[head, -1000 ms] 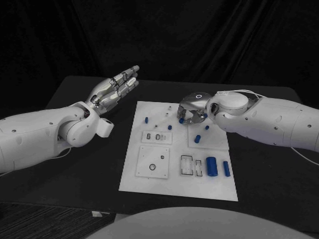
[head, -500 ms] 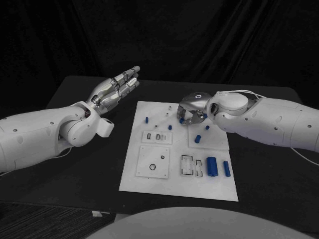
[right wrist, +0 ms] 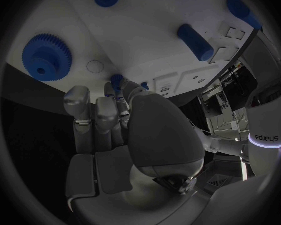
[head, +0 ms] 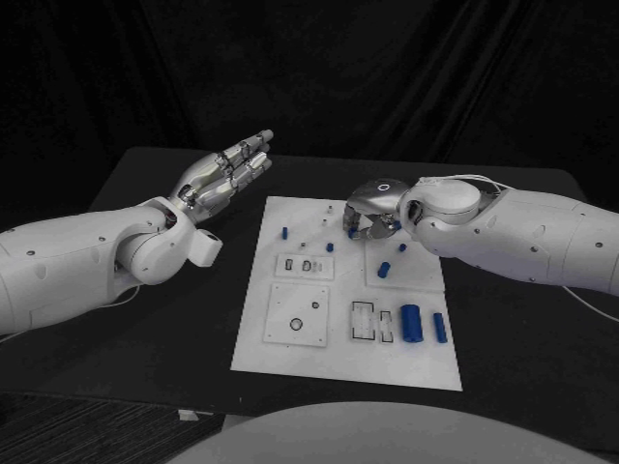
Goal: Assemble the parts on the task board
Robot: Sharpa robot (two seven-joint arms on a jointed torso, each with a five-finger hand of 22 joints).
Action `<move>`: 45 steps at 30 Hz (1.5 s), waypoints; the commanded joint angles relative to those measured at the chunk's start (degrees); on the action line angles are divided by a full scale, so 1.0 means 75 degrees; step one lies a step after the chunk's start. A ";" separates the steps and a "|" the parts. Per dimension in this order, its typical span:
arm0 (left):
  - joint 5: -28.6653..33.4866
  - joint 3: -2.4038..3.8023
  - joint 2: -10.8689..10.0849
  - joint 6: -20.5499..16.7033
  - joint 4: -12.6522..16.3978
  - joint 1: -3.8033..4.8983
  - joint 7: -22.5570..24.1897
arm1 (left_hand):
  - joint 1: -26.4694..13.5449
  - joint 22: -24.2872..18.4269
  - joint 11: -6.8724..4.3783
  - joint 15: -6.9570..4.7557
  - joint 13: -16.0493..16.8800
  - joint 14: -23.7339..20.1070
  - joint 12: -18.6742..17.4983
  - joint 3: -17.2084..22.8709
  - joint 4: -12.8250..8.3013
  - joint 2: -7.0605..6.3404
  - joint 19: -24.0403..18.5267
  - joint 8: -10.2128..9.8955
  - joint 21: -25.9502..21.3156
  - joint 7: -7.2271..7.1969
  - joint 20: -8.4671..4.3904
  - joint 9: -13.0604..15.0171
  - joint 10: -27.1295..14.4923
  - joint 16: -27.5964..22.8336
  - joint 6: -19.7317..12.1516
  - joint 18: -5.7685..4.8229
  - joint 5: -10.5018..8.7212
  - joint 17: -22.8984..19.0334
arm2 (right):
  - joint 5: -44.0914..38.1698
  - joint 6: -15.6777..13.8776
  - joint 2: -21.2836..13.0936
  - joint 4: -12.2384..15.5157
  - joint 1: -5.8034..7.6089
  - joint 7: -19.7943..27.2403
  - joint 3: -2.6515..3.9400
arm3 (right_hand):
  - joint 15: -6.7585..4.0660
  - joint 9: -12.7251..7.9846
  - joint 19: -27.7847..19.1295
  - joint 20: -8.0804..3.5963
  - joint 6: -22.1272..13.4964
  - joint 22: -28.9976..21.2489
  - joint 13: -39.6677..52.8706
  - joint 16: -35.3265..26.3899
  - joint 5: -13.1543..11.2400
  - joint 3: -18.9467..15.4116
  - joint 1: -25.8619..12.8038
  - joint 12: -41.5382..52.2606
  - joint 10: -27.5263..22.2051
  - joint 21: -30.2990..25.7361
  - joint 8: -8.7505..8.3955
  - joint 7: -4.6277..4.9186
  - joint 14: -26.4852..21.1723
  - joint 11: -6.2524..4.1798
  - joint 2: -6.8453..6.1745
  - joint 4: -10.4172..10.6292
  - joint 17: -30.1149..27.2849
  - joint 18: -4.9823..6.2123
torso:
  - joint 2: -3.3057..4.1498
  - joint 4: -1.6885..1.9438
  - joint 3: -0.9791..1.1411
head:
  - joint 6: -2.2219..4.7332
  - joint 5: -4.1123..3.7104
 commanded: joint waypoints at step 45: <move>-0.0005 0.0007 -0.0105 -0.0187 0.0144 -0.0015 0.0253 | 0.0266 -0.0009 -0.0351 0.0214 -0.0013 -0.0003 -0.0050 0.0091 0.0027 -0.0060 0.0005 -0.0162 -0.0025 -0.1478 0.0065 -0.0161 -0.0012 -0.0028 -0.1202 0.0008 0.0173 -0.0011 | 0.0735 -0.0419 0.0949 -0.1241 0.0577 -0.0143 0.0075 | 0.0002 -0.0005 0.0147 0.0018 0.0345 0.0173 0.0001 -0.0103 0.0412 0.0060 0.0045 -0.0057 0.0218 0.0073 -0.0034 0.0044 0.0163 -0.0001 -0.0106 -0.0145 -0.0020 0.0004 | 0.0122 0.0120 -0.0019 | -0.0002 0.0167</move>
